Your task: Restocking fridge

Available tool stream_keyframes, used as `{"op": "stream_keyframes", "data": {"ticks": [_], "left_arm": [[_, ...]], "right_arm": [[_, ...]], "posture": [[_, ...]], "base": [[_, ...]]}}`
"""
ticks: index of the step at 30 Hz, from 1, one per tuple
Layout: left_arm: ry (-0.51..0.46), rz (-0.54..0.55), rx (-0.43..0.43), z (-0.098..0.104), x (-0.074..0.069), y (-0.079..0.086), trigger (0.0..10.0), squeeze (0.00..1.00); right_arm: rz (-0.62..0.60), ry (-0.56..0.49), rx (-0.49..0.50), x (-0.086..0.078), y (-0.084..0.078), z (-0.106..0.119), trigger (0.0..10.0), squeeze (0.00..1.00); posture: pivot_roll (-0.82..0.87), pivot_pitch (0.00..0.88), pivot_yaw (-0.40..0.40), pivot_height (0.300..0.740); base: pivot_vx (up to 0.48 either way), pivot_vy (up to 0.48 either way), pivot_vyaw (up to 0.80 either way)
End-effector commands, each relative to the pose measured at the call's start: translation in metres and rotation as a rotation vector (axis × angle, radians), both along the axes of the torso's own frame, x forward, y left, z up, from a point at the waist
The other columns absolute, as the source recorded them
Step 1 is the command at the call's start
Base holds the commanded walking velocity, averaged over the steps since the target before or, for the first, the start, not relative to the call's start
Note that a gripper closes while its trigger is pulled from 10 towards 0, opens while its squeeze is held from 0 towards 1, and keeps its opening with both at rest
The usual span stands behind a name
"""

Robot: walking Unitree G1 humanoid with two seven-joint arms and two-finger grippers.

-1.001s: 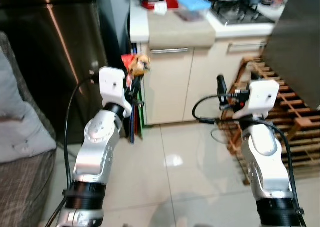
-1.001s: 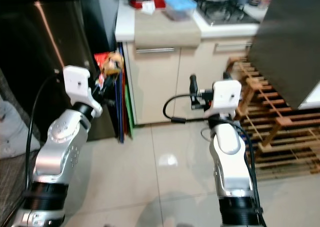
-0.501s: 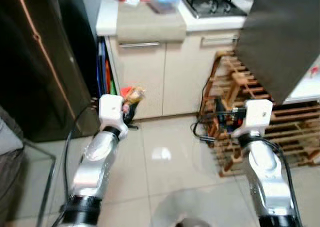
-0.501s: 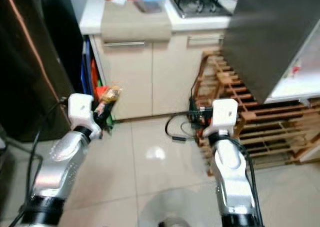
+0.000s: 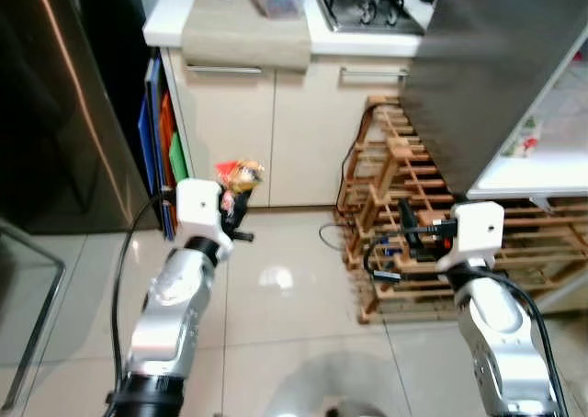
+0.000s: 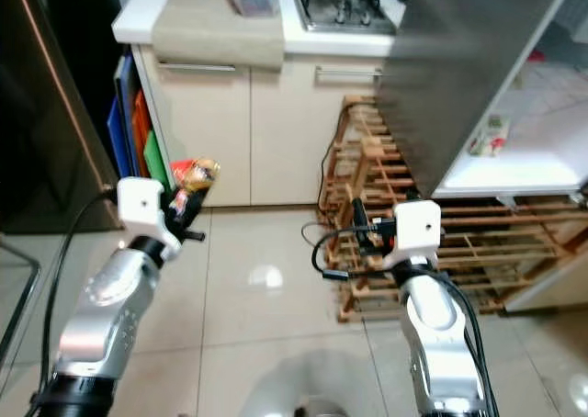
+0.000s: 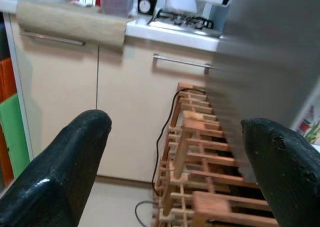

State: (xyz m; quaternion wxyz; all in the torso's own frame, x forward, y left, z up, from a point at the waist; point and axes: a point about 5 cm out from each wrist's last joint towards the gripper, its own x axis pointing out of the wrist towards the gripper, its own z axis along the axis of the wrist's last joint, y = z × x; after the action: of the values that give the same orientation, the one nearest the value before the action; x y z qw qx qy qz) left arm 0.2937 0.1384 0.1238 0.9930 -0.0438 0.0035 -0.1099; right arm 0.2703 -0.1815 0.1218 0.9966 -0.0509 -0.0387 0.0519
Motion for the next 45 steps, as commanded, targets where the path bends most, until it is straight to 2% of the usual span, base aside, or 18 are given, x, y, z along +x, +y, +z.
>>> {"op": "stream_keyframes", "data": {"ticks": [1, 14, 19, 33, 40, 42, 45], "left_arm": [[-0.038, -0.041, -0.007, 0.01, 0.004, -0.01, 10.0, 0.0], [-0.038, -0.048, 0.003, 0.015, 0.011, -0.009, 10.0, 0.0], [-0.057, -0.027, 0.007, 0.022, 0.021, -0.002, 10.0, 0.0], [-0.046, -0.03, 0.001, 0.021, 0.027, -0.008, 10.0, 0.0], [-0.04, -0.03, 0.03, 0.019, 0.031, -0.009, 10.0, 0.0], [-0.032, -0.03, 0.045, 0.018, 0.032, -0.009, 10.0, 0.0], [-0.026, -0.029, 0.069, 0.019, 0.023, 0.0, 10.0, 0.0]], "right_arm": [[-0.022, 0.008, -0.006, 0.001, -0.006, -0.002, 10.0, 0.0], [0.0, 0.003, 0.019, 0.006, 0.005, -0.003, 10.0, 0.0], [0.025, -0.005, 0.018, 0.006, 0.015, -0.002, 10.0, 0.0], [0.025, -0.003, 0.023, 0.006, 0.016, -0.002, 10.0, 0.0], [0.033, -0.008, 0.035, 0.005, 0.016, 0.0, 10.0, 0.0], [0.064, -0.025, 0.046, 0.003, 0.019, 0.006, 10.0, 0.0], [0.062, -0.015, 0.045, -0.016, 0.007, 0.01, 10.0, 0.0]], "posture": [[-0.16, 0.019, -0.002, 0.74], [-0.15, 0.018, 0.009, 0.74], [-0.15, 0.012, 0.007, 0.74], [-0.16, 0.017, 0.019, 0.74], [-0.16, 0.012, 0.025, 0.74], [-0.16, 0.001, 0.025, 0.74], [-0.18, 0.0, 0.034, 0.74]], "base": [[0.0, -0.472, 0.0], [0.0, -0.472, 0.0], [0.0, -0.472, 0.0], [0.0, -0.47, 0.0], [0.0, -0.458, 0.0], [0.133, -0.197, 0.0], [0.0, 0.0, 0.0]]}}
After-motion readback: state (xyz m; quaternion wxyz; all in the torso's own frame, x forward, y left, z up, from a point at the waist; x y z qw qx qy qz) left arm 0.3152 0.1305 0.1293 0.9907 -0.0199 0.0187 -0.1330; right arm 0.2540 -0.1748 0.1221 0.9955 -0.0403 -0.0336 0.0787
